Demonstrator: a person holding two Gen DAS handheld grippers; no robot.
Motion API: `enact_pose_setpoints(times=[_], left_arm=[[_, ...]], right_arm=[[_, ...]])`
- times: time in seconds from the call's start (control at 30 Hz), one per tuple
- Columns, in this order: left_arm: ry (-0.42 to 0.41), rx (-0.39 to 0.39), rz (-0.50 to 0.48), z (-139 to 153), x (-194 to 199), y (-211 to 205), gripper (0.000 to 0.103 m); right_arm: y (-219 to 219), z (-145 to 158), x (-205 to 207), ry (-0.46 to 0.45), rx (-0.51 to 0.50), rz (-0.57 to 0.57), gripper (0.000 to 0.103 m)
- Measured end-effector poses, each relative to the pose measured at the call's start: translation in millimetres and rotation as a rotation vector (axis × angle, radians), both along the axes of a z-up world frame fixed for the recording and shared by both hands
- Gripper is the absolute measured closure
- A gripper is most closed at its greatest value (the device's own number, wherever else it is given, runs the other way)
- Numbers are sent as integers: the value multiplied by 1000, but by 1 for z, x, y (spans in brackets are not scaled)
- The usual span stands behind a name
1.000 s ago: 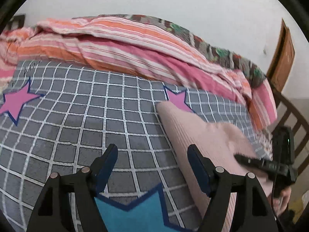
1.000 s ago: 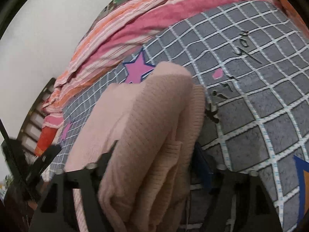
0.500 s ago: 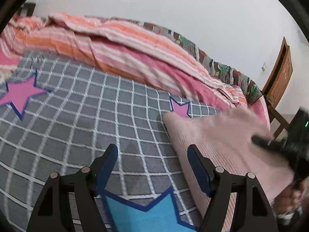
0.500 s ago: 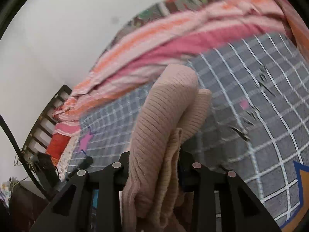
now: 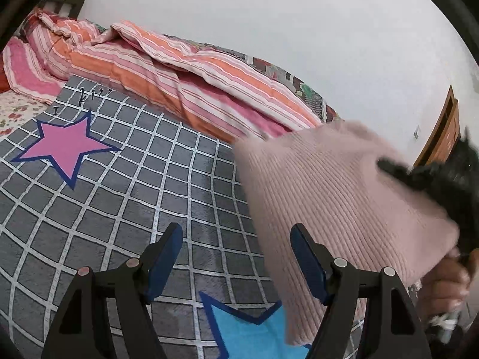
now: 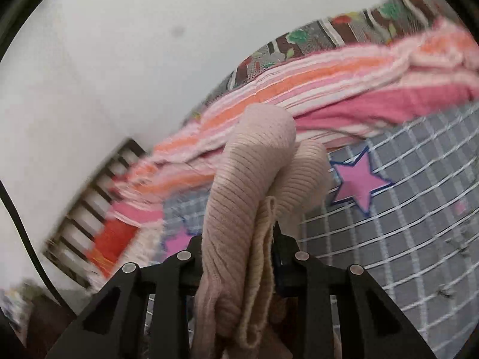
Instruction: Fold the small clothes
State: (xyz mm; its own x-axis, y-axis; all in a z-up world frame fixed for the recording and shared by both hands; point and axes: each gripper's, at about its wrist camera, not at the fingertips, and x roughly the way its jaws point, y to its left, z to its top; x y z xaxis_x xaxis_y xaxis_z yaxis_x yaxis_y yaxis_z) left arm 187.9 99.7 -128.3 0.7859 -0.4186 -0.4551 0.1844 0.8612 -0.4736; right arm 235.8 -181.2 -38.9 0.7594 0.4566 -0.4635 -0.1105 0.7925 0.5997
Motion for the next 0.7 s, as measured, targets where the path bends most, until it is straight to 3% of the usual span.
enact_pose_setpoints(times=[0.1, 0.17, 0.23, 0.33, 0.53, 0.7], left_arm=[[18, 36, -24, -3, 3, -8, 30], [17, 71, -46, -5, 4, -20, 30], [10, 93, -80, -6, 5, -33, 30], [17, 104, -114, -8, 8, -50, 30], [65, 217, -94, -20, 15, -77, 30], [51, 272, -90, -24, 13, -84, 27]], right_arm=[[-29, -50, 5, 66, 33, -5, 67], [-48, -92, 8, 183, -22, -40, 66], [-65, -115, 1, 241, -77, -125, 67], [-74, -114, -16, 188, -83, -103, 67], [-40, -98, -35, 57, -327, -25, 70], [-42, -123, -35, 93, -324, -29, 71]])
